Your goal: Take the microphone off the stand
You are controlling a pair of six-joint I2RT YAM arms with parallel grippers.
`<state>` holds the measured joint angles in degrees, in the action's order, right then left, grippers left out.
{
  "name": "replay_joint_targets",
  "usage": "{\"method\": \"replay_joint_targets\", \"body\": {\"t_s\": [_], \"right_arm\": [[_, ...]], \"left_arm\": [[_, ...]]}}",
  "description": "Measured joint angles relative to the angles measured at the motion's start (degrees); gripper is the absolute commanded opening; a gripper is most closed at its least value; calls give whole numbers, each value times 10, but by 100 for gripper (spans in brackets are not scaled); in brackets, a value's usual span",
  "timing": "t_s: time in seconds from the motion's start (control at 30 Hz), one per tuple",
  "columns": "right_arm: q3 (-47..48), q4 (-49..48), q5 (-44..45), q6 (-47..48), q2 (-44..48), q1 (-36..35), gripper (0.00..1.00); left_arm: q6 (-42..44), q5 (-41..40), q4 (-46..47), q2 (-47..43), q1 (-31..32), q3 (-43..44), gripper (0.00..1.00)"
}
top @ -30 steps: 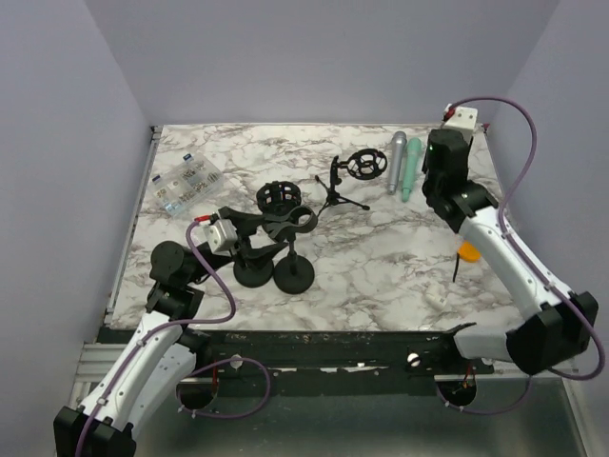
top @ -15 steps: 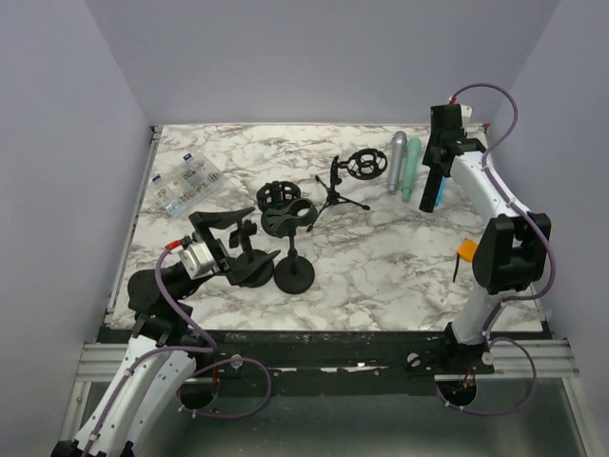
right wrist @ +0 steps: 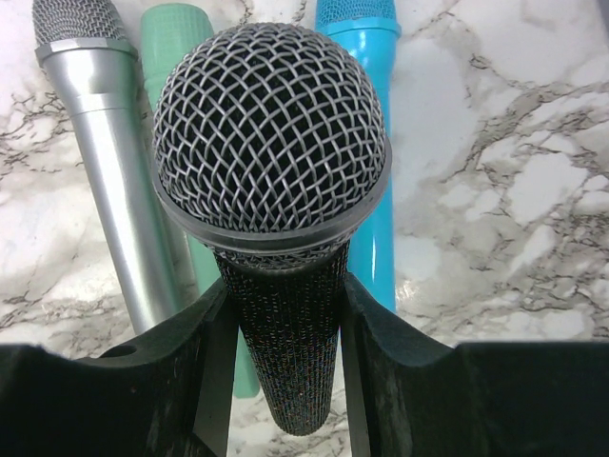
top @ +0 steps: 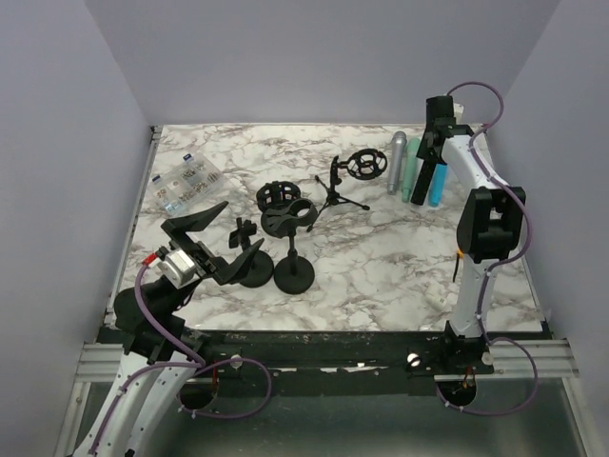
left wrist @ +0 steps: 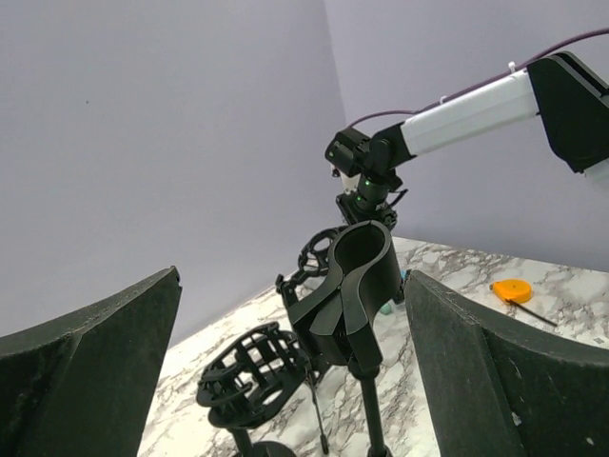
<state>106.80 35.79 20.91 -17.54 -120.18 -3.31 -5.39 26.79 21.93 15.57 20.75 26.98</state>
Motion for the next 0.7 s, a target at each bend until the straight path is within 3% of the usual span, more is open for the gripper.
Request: {"method": "replay_joint_targets", "body": {"t_s": [0.7], "right_arm": [[80,-1,-3,-2,-127,15,12]], "left_arm": [[-2,-9,-48,24,9,21,99]]}}
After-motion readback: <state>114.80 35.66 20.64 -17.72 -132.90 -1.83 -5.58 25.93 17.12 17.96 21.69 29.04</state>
